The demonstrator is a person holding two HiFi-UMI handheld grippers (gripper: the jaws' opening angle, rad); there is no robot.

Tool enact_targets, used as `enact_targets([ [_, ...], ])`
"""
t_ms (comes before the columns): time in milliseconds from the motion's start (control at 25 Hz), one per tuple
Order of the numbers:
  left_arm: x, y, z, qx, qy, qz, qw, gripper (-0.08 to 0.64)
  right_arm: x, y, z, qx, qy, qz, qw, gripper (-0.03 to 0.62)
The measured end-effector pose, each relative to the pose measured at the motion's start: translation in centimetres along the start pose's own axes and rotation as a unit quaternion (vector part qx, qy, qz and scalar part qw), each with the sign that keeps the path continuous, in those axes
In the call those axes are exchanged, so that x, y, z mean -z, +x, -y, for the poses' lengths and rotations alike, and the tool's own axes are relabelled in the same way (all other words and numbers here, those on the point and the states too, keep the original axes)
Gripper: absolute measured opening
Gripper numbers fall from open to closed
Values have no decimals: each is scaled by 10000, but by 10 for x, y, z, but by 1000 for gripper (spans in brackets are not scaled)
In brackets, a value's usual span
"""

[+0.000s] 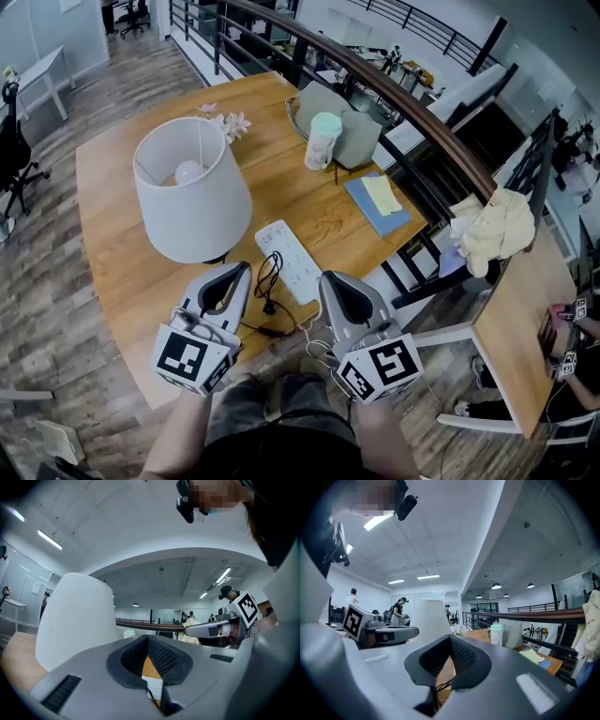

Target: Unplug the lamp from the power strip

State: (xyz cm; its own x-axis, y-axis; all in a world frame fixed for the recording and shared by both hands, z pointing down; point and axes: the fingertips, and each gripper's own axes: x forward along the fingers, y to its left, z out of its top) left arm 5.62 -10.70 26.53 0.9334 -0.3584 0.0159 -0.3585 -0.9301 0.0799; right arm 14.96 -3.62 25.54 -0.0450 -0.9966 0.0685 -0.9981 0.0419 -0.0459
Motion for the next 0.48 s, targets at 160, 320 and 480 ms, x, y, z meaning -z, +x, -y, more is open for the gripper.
enact_targets([
  [160, -8, -3, 1, -51, 27, 123, 9999, -5, -4, -2, 3, -28, -23, 37, 10000, 8],
  [320, -10, -7, 2, -124, -55, 137, 9998, -5, -7, -2, 4, -101, -12, 57, 9999, 8],
  [480, -14, -7, 1, -190, -68, 212, 9996, -5, -10, -3, 6, -162, -26, 63, 9998, 6],
])
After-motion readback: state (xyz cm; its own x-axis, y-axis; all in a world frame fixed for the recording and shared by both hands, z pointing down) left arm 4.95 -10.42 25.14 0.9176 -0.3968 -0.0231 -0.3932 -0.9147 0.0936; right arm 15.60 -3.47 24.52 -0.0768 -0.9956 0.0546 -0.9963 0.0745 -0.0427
